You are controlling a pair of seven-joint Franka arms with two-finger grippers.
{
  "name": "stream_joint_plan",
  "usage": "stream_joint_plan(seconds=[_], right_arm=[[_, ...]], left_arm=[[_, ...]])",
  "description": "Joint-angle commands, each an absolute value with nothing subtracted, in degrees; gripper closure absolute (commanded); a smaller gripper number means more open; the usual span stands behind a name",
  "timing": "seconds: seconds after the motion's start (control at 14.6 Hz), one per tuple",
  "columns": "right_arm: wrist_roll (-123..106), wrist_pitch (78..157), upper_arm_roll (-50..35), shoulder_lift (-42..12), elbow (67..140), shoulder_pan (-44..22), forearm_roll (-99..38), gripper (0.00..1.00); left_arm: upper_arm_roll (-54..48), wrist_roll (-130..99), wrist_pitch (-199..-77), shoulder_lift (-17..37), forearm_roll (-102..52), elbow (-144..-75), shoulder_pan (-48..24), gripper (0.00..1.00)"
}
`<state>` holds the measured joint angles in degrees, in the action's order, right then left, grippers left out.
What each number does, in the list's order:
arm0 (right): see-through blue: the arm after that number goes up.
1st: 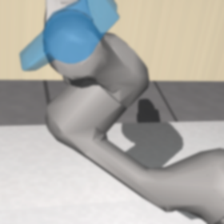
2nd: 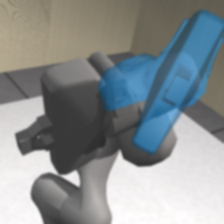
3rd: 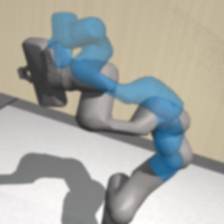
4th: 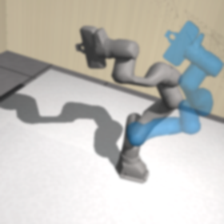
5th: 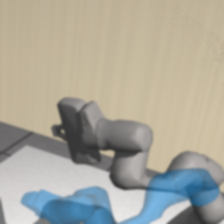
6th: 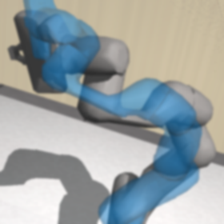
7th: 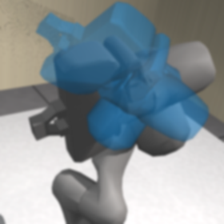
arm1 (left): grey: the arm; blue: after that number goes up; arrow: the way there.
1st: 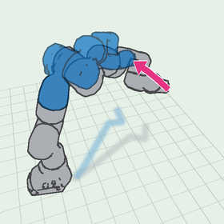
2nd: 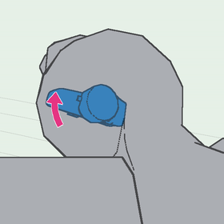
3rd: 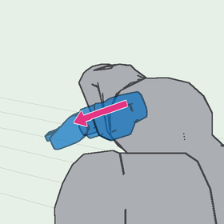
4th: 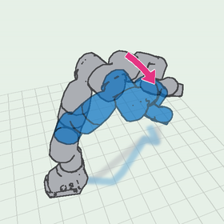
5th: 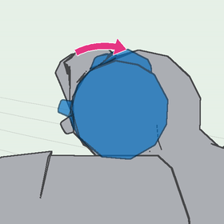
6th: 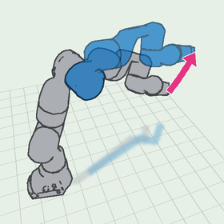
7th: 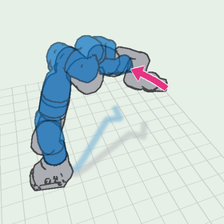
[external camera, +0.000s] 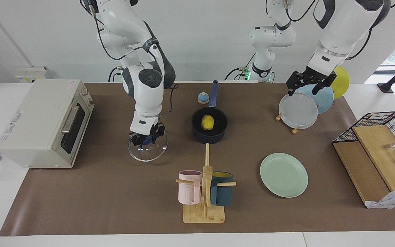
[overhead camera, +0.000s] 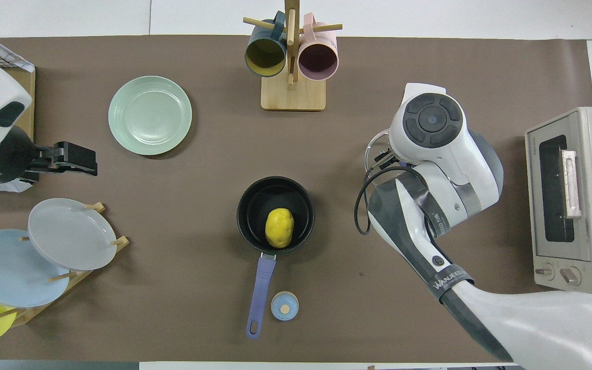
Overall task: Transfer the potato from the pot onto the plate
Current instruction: 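Set the lid near the toaster while the left gripper reaches the saucepan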
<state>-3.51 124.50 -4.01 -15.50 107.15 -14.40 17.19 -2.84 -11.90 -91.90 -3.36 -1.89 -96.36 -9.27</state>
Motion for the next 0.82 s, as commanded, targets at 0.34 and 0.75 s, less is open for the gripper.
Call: stream_joint_plan(seconds=[0.34, 0.75], right_arm=[[-6.5, 135.2, -5.0, -12.6, 117.7, -6.9, 19.0, 0.66], [-1.7, 132.2, -5.2, -11.8, 117.3, -6.9, 16.1, 0.0]], left_arm=[[-2.5, -24.0, -100.9, -10.8, -5.4, -111.9, -21.1, 0.0], [-2.4, -35.7, -117.5, -7.1, -9.2, -119.5, -30.8, 0.0]])
